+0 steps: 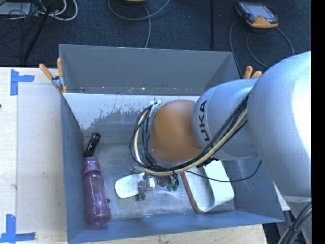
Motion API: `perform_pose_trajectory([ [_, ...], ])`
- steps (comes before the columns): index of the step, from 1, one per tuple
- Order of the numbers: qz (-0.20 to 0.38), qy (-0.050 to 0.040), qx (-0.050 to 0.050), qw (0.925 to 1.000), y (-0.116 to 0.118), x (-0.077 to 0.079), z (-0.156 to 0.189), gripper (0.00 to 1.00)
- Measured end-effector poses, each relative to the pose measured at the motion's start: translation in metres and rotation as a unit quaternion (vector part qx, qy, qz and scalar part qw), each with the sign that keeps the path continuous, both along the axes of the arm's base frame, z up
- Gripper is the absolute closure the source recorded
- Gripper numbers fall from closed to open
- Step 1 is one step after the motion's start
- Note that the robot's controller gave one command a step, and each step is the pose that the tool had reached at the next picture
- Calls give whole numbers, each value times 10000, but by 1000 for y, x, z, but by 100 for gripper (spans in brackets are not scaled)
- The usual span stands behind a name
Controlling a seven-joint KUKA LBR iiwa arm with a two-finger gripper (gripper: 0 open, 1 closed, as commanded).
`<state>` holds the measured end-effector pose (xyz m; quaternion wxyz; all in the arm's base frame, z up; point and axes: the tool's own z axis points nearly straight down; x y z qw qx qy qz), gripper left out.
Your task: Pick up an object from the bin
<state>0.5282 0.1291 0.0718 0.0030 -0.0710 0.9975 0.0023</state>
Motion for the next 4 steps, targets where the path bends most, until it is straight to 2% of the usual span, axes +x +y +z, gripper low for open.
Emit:
perform_pose_trajectory([
  [4,-14,75,-33,10000,-1,-3,28,100],
])
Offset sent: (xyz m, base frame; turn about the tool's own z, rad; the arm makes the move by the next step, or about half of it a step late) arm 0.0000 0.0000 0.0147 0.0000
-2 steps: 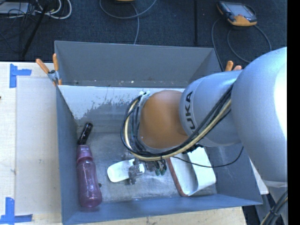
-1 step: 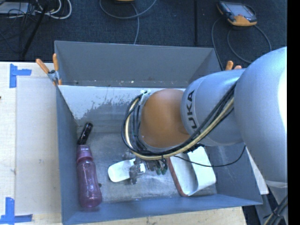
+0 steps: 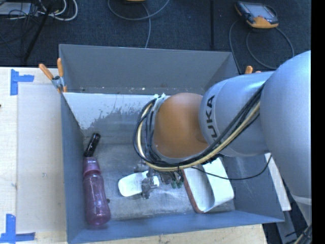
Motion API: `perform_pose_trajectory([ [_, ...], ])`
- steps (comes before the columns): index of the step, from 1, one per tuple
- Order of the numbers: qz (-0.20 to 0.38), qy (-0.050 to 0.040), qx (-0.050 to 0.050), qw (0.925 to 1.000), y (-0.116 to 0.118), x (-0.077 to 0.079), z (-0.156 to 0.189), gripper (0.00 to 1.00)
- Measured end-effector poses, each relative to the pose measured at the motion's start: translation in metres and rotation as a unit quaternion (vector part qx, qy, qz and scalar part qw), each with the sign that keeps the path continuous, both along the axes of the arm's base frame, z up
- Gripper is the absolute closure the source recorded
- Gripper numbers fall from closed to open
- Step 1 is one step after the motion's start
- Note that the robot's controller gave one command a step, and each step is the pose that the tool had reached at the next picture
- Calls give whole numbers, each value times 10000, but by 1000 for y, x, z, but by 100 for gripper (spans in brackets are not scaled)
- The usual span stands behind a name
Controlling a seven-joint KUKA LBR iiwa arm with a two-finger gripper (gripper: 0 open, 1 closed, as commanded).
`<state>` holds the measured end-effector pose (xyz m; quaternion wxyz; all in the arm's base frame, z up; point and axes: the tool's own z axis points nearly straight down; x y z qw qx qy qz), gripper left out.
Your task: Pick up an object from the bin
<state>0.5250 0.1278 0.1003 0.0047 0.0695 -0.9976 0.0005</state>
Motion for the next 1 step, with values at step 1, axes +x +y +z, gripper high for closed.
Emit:
perform_pose_trajectory([
  [1,1,-6,-1,10000,0,0,22,100],
])
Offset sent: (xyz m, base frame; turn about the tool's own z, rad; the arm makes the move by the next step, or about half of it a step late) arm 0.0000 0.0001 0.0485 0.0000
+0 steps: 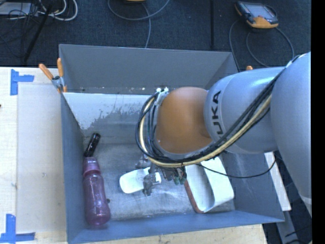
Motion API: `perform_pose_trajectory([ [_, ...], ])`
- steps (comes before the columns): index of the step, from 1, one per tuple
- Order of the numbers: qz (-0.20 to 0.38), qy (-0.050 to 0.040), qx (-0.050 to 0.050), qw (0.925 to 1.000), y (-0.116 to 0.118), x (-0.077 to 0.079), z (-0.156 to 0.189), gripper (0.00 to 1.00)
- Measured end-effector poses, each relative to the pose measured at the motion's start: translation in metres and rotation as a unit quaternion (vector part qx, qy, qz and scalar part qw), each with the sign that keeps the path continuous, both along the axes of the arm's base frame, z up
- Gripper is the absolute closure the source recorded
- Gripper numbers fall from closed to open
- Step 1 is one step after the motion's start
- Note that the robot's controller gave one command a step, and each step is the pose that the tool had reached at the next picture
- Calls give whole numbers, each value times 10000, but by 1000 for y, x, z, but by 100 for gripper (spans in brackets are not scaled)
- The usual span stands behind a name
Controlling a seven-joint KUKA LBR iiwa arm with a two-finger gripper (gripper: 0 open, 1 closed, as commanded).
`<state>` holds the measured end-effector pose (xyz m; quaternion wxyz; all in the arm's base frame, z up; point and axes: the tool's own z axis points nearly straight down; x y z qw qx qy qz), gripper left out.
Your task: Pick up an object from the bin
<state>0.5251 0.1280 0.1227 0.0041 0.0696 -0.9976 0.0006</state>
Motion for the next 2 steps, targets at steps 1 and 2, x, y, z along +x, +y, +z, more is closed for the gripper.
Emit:
perform_pose_trajectory([
  [1,-3,-46,11,10000,1,2,17,100],
  [2,-6,-55,14,10000,1,2,22,100],
])
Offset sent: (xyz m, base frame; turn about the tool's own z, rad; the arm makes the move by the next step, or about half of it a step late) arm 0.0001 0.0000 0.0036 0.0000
